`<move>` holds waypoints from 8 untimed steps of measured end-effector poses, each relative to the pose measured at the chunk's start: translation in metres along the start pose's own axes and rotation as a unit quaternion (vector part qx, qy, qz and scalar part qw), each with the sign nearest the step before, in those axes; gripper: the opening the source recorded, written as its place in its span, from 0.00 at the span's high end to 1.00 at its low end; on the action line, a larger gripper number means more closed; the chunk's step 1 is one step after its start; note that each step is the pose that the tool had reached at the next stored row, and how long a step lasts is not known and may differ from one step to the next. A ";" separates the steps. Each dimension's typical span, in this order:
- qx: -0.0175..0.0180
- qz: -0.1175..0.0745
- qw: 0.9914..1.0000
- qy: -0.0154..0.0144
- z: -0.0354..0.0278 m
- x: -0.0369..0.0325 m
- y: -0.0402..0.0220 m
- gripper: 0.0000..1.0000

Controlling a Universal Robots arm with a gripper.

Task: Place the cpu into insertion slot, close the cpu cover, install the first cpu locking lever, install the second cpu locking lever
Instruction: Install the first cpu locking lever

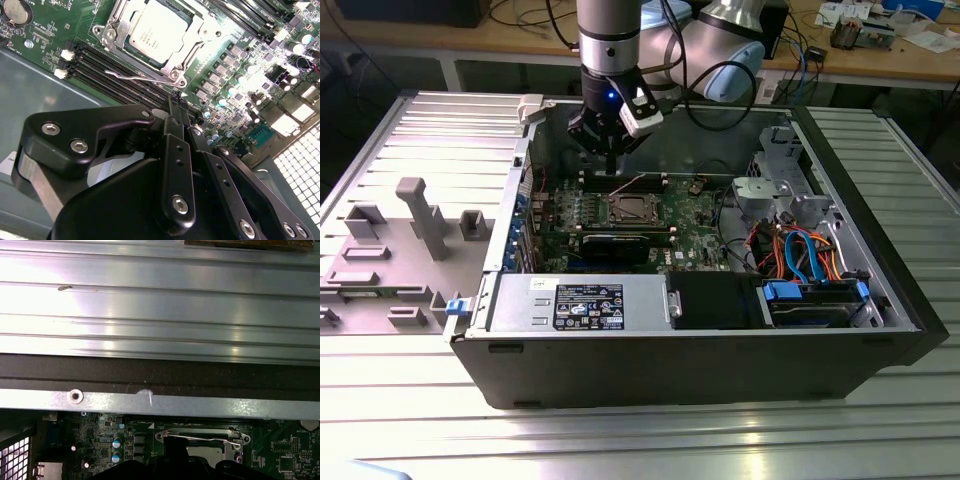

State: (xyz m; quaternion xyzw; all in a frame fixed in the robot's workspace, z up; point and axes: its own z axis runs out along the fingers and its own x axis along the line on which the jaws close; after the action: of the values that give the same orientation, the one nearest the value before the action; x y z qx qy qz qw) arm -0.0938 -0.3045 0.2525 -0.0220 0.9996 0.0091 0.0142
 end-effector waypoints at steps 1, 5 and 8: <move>0.000 0.000 1.000 0.000 0.0000 0.0000 0.0000 0.89; 0.000 0.000 1.000 0.000 0.0000 0.0000 0.0000 0.89; -0.001 0.000 1.000 0.000 0.0008 -0.0016 -0.0001 0.89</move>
State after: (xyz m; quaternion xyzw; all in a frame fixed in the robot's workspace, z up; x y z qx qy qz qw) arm -0.0921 -0.3045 0.2517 -0.0220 0.9996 0.0100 0.0143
